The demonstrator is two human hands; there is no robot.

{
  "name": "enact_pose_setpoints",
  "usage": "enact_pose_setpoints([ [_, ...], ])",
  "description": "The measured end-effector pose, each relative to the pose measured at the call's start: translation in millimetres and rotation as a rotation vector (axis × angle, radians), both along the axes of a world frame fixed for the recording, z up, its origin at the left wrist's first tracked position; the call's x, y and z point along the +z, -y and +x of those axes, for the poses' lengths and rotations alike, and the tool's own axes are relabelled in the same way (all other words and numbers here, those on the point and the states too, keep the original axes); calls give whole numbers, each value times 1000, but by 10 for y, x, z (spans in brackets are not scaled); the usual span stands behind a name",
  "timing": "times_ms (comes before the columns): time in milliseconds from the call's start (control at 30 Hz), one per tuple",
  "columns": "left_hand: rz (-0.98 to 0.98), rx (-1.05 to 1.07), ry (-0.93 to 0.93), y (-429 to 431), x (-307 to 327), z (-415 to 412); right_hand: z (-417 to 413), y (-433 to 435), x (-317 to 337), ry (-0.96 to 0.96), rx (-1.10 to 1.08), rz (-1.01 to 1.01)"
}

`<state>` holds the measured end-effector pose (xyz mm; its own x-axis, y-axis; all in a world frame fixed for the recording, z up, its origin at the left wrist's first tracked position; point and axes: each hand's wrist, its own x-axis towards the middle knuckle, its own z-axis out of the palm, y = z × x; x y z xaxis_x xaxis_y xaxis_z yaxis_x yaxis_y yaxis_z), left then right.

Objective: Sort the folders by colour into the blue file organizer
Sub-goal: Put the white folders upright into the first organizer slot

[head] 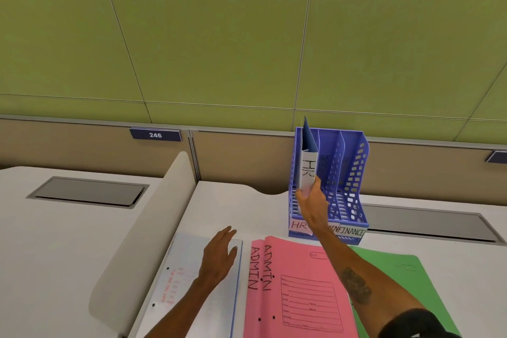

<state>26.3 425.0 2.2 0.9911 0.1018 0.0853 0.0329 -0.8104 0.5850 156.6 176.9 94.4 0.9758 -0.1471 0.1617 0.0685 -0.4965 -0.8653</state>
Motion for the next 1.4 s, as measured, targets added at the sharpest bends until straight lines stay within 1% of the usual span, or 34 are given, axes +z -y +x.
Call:
enact_pose_setpoints([
  [200, 29, 14, 3, -132, -74, -105, 23, -21, -195, -54, 9, -28],
  [400, 33, 25, 20, -214, -108, -191, 37, -76, -219, -57, 24, -40],
  [600, 37, 29, 17, -225, -110, -256, -16, -88, -288, -64, -30, -44],
  [767, 32, 29, 23, -205, -84, -278, -161, -87, -296, -93, -45, -17],
  [1033, 19, 34, 25, -147, -93, -395, -516, -148, -344, -72, -109, 28],
  [1167, 3, 55, 10, -165, -136, -498, -720, -255, -472, -55, -83, -12],
  [1333, 15, 88, -29, -280, -267, -682, -936, -488, -752, -129, 7, -19],
  [1400, 4, 138, -69, -357, -324, -769, -1067, -599, -829, -120, 63, -23],
])
